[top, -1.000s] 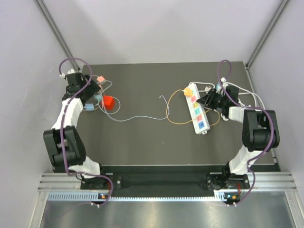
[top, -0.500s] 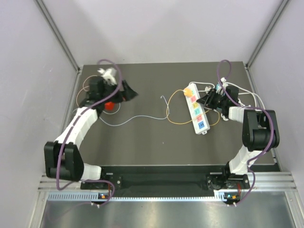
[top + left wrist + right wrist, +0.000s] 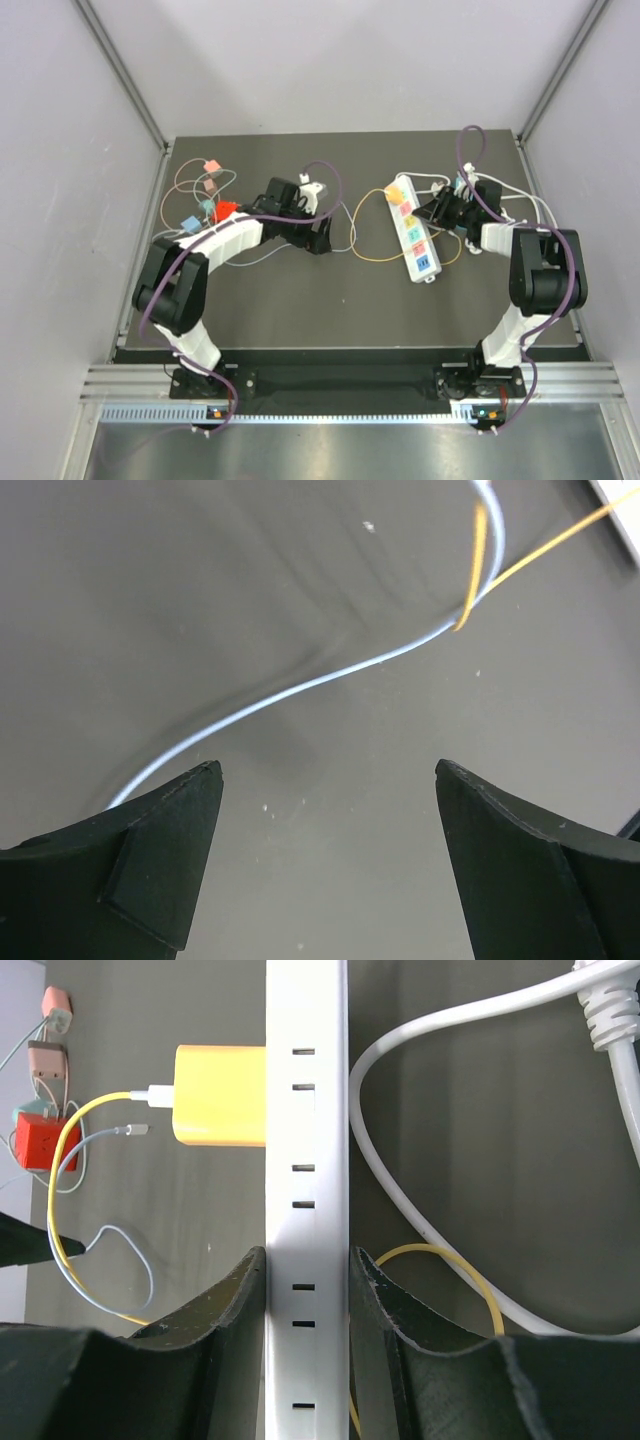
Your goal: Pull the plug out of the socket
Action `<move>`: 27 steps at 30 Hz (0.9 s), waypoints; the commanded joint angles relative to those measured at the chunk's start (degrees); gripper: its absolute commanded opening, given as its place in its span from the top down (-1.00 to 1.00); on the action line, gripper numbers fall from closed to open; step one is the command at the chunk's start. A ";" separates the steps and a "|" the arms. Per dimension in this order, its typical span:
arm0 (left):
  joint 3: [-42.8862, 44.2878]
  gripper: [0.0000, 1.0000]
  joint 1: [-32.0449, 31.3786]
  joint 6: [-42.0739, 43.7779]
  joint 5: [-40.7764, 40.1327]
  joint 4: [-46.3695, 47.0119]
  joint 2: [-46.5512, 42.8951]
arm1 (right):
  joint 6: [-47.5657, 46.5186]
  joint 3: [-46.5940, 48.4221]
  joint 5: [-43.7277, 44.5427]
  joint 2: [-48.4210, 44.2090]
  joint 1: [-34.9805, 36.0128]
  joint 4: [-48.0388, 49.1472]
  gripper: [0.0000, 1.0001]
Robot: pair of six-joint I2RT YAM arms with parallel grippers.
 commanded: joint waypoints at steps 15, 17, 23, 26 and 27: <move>7.77 -0.68 -9.13 16.12 -3.11 5.80 10.94 | -0.17 1.83 -0.97 2.10 -0.11 0.55 1.00; 7.78 -0.60 -9.57 15.68 -4.43 7.04 11.38 | -0.09 1.91 -1.05 2.36 -0.11 0.55 1.00; 9.00 0.04 -10.63 14.97 -6.99 9.33 14.54 | 0.09 2.00 -1.41 2.63 -0.11 0.55 1.00; 9.53 0.34 -11.24 14.88 -7.25 9.33 15.86 | 0.09 2.00 -1.41 2.72 -0.11 0.55 1.00; 9.53 0.48 -11.33 14.97 -7.51 9.33 15.95 | 0.09 2.18 -1.41 2.72 -0.11 0.55 1.00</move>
